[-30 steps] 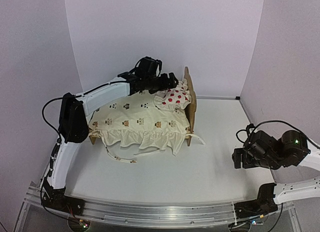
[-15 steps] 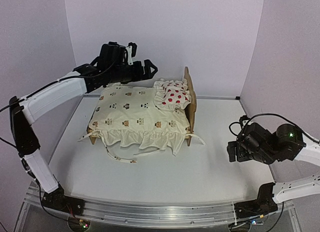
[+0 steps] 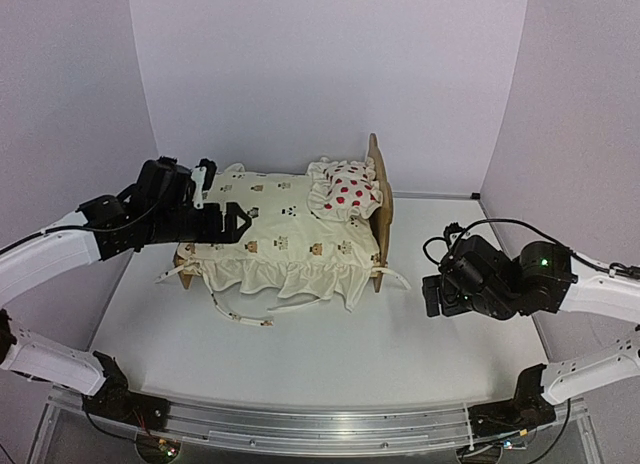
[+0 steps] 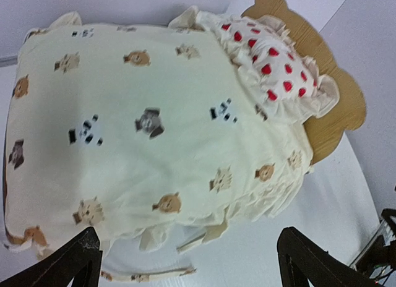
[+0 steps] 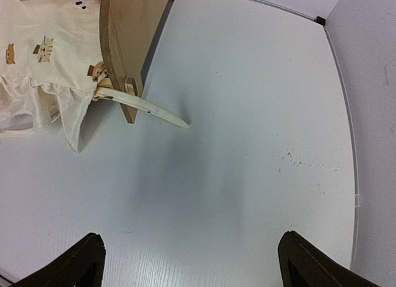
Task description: Set up the pet bed
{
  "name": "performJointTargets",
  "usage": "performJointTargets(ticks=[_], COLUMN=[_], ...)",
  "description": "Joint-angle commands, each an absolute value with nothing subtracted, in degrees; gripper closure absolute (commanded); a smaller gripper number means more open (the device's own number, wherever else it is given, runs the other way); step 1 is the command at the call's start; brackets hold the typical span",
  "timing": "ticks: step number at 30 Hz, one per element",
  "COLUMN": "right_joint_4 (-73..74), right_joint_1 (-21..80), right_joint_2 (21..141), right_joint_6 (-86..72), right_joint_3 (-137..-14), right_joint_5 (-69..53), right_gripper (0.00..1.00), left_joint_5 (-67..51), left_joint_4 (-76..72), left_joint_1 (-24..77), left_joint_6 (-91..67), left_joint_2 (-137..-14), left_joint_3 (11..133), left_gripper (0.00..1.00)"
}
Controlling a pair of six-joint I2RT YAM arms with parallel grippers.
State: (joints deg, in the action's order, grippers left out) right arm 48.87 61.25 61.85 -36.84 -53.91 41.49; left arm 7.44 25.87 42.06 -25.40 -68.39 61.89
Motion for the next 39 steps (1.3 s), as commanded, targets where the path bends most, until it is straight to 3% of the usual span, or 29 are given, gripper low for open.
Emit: performJointTargets(ticks=[1, 9, 17, 24, 39], right_joint_4=[45.07, 42.97, 40.61, 37.35, 25.72], right_joint_1=[61.0, 61.05, 61.0, 61.0, 61.0], right_joint_2=[62.89, 62.24, 62.01, 61.95, 61.12], right_joint_6=[-36.99, -37.26, -37.82, -33.8, -24.76], right_joint_3=[-54.45, -51.15, -47.95, -45.76, -39.73], right_joint_5=[43.1, 43.86, 43.85, 42.82, 37.34], right_gripper=[0.02, 0.02, 0.02, 0.02, 0.02], left_joint_5=[9.87, 13.01, 19.85, 13.49, 19.22], left_joint_4=[29.48, 32.45, 34.54, 34.92, 30.83], left_joint_1=[41.99, 42.01, 42.05, 42.06, 42.1], left_joint_6=[-27.08, -32.1, -45.26, -38.05, -37.41], left_joint_2=[-61.88, -58.12, -57.11, -59.28, -67.84], left_joint_3=[54.95, 47.2, 49.05, 47.49, 44.69], left_gripper=[0.0, 0.0, 0.0, 0.0, 0.0])
